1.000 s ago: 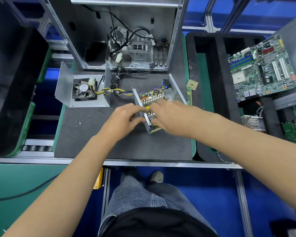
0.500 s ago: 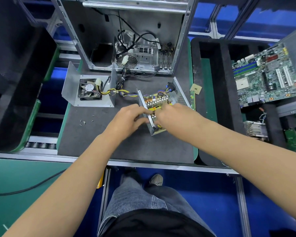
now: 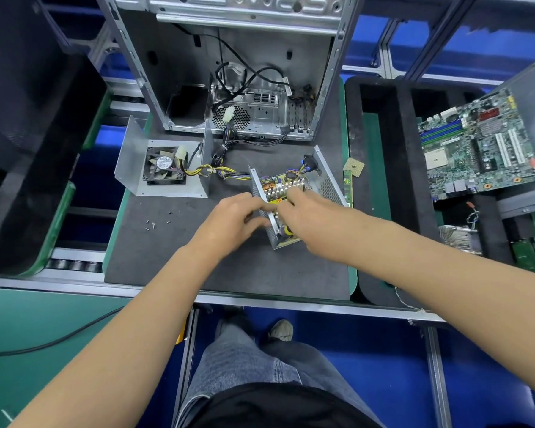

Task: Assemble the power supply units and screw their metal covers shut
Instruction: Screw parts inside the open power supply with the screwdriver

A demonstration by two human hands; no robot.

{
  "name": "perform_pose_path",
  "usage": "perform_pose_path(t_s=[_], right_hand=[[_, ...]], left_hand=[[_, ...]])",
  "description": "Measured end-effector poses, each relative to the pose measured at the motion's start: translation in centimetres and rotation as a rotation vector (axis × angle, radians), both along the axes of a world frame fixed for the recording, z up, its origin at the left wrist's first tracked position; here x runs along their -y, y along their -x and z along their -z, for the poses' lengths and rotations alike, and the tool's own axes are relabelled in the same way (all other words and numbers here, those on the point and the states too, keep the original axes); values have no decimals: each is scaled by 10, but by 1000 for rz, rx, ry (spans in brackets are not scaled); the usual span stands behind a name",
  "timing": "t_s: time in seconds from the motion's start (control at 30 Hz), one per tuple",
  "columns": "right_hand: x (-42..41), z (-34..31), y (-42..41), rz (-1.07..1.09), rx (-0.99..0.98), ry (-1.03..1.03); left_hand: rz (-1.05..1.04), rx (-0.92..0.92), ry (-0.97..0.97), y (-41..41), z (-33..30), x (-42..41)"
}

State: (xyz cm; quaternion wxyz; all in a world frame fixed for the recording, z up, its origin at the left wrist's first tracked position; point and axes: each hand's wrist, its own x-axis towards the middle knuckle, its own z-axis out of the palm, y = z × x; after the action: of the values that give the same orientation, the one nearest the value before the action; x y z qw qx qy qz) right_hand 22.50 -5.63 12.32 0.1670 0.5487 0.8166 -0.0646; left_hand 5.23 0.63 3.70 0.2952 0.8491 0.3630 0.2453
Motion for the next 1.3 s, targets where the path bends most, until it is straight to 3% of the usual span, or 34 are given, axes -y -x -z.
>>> perform_pose_path(t_s=[0.1,0.27,0.4,0.53,0.7,0.9,0.97,1.07,1.23,1.3], right_hand=[[0,1,4,26,35,-27],[6,2,1,39,-90,-38],[6,2,4,-52,57,-88],[8,0,1,108,21,21],[12,4,0,-47,48,-49],[9,2,4,123,18,29],[14,1,1,56,-50,1],[14,-3,2,-53,23,-56],[0,-9,14,-24,109,-37],[1,-6,14,70,60,21]], left_hand=[[-10,29,22,0,0,2],[-13,6,20,-1,1,0],[-16,17,27,-1,1,0],[-19,33,36,-1,1,0],[-23,35,34,-1,2,1],[-25,38,45,-2,1,0],[-29,36,39,-2,1,1],[-44,30,48,-2,3,1],[-35,16,61,-2,0,0],[-30,3,63,-1,-2,-1]])
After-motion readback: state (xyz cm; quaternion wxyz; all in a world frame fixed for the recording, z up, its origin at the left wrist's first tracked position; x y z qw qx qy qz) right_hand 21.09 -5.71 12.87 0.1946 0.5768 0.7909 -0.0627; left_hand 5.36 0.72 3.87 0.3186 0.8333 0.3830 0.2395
